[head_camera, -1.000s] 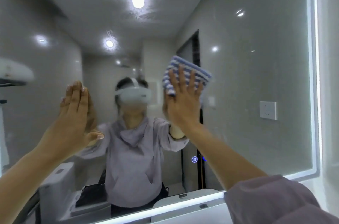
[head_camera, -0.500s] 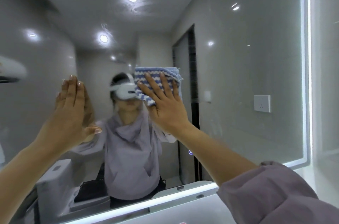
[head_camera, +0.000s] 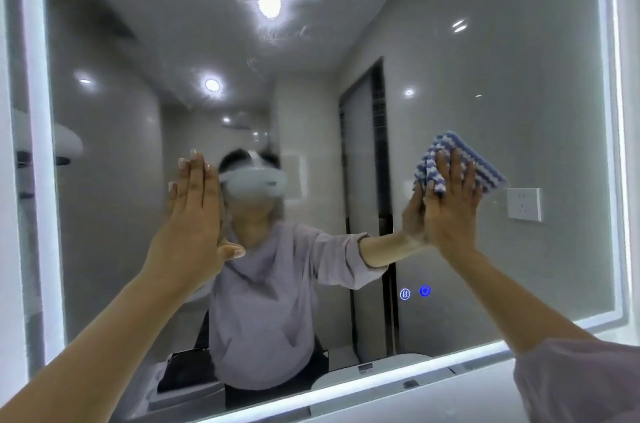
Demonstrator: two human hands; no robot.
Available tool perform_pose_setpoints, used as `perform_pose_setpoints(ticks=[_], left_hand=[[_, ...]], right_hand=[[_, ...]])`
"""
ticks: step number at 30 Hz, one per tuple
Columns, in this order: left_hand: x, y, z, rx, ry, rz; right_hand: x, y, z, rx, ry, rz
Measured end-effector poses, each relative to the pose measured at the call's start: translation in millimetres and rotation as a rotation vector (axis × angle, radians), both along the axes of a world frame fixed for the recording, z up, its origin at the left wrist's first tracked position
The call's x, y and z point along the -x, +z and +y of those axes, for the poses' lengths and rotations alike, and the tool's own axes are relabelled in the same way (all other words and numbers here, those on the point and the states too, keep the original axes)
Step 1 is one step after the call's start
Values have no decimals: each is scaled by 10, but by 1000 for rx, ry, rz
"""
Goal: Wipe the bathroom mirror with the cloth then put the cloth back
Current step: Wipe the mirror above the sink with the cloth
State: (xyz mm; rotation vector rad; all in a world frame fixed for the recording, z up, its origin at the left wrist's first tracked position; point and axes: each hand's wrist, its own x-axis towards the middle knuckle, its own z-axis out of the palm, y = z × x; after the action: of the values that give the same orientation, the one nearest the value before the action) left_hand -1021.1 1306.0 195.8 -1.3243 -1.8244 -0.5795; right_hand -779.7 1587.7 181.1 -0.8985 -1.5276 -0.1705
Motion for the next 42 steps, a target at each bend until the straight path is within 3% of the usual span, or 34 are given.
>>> perform_pose_setpoints(ticks=[5, 15, 20, 25, 38, 42], left_hand=[[-8, -4, -4, 4, 0, -14], [2, 2, 2, 10, -6, -5], [68, 9, 25, 7, 3, 0], [98, 1, 31, 1, 26, 24], [310, -3, 143, 8, 113, 10], [266, 27, 105, 14, 151, -21]], right_hand=[[328, 20, -241, 99, -3, 137], [1230, -268, -1103, -358, 163, -350], [1146, -287, -1114, -360, 266, -425], [980, -242, -954, -464, 188, -531], [-158, -364, 310, -438, 26, -350], [-353, -373, 488, -445, 64, -334]])
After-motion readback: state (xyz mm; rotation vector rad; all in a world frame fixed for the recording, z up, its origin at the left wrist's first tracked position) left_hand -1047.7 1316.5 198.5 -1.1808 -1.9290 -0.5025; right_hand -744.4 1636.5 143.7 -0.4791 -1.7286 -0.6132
